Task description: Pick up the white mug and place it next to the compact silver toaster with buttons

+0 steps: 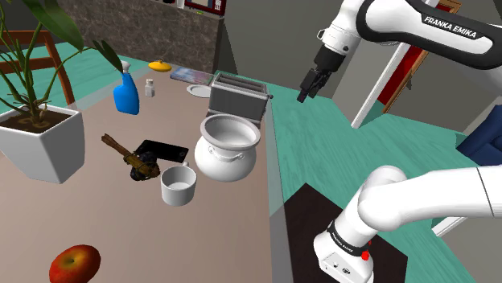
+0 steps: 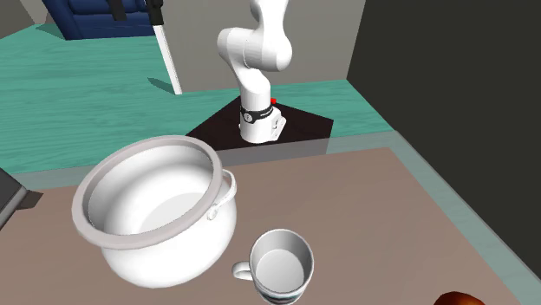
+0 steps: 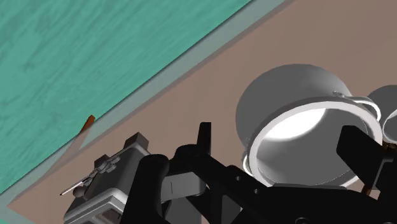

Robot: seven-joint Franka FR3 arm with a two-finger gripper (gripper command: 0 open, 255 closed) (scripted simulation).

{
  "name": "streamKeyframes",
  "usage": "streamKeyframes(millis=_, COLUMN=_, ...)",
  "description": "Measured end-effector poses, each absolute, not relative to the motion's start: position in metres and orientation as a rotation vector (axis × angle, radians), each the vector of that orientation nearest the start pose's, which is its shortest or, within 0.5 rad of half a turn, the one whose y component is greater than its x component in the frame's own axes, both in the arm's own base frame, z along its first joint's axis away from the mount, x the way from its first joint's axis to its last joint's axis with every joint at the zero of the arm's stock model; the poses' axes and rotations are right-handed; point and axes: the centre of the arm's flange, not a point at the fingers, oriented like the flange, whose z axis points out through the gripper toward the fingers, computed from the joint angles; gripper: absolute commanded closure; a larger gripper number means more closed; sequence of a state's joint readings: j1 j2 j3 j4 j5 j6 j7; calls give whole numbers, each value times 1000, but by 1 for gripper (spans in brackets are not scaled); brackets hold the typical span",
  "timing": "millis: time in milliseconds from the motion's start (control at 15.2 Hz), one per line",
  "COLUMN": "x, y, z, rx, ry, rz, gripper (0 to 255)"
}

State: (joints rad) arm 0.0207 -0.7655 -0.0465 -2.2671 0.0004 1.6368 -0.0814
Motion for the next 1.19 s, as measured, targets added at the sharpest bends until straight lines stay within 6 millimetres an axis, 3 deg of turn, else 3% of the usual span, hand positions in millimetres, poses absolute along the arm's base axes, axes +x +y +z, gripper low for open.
streamKeyframes(millis=132, x=322, y=-9, z=628, rx=-3107, ry=-106, rz=-210, gripper=0)
streamKeyframes(millis=330, x=335, y=19, z=614, rx=-3112, ry=-124, rz=-201, gripper=0)
streamKeyframes(millis=1188, x=388, y=165, z=532, rx=-3133, ry=-213, rz=-157, gripper=0)
